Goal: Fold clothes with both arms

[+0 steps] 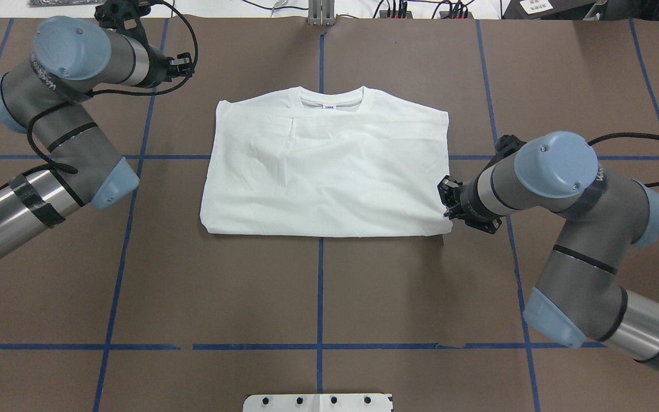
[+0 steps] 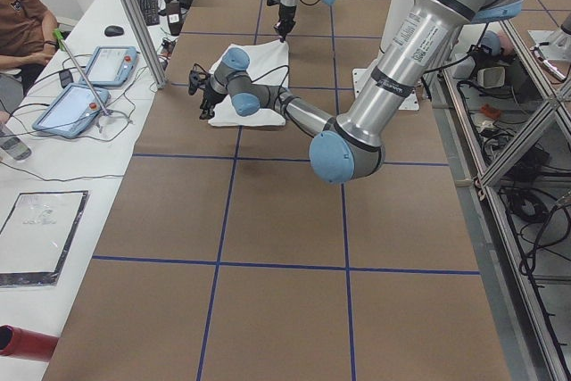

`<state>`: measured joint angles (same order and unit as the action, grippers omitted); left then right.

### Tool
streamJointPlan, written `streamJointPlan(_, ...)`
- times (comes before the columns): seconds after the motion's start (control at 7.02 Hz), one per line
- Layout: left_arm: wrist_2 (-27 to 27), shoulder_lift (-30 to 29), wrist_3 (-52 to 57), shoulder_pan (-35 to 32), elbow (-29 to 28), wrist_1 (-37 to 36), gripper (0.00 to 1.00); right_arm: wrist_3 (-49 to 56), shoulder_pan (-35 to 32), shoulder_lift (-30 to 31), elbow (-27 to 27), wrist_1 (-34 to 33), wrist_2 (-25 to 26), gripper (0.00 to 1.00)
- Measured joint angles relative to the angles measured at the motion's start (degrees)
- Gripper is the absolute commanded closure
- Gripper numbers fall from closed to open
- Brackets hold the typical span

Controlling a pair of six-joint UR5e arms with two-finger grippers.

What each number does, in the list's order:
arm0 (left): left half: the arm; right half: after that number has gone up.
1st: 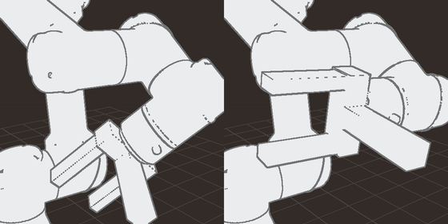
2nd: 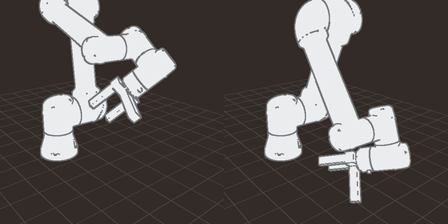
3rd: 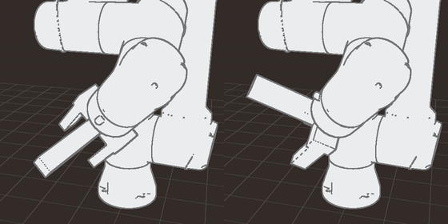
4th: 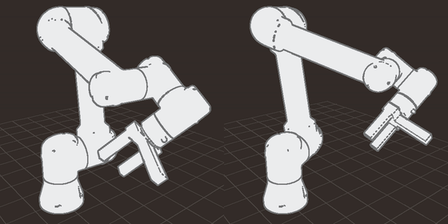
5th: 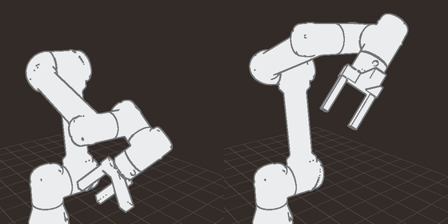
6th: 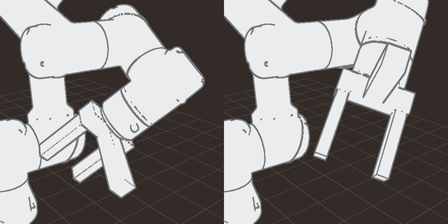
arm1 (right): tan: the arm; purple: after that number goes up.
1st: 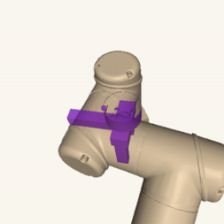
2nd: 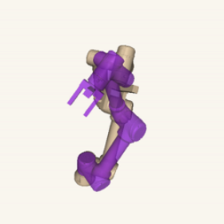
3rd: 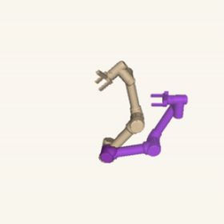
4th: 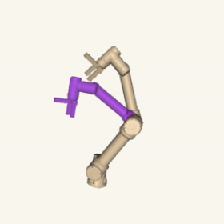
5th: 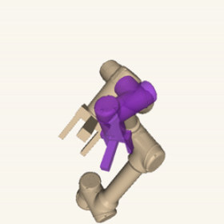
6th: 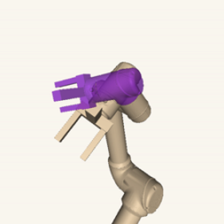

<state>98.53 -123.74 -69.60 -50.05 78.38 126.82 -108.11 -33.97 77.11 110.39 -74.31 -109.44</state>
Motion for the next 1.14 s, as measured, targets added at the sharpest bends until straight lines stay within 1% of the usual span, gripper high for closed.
streamJointPlan(0.14,0.34,-0.13,-0.07,-0.03,0.47,0.06,0.5,-0.22,3.3,4.53,6.42,-1.99,-3.89,1.0)
streamJointPlan(0.28,1.77,-0.05,-0.35,-0.04,1.84,-0.05,0.5,-1.05,6.09,7.5,10.94,-4.04,-10.53,1.0)
streamJointPlan(0.43,4.77,0.62,-0.81,-0.05,4.08,-0.35,0.49,-2.35,8.61,9.52,13.08,-5.8,-18.23,1.0)
streamJointPlan(0.57,8.05,1.78,-1.42,0.0,6.56,-0.53,0.49,-2.98,12.48,11.75,14.11,-6.61,-23.45,0.83)
streamJointPlan(0.71,11.65,3.07,-2.54,0.15,9.09,-0.61,0.46,-3.2,17.37,14.35,14.88,-6.88,-25.57,0.01)
streamJointPlan(0.85,14.85,3.87,-4.9,0.43,11.04,-0.62,0.43,-3.31,21.64,16.5,15.29,-6.97,-25.98,0.0)
streamJointPlan(1.0,17.01,4.48,-8.96,1.65,13.14,-0.61,0.4,-3.4,23.25,17.64,15.37,-7.03,-25.66,0.0)
streamJointPlan(1.14,17.97,5.75,-14.63,4.4,15.94,-0.63,0.37,-3.44,20.81,17.82,15.27,-7.06,-25.34,0.0)
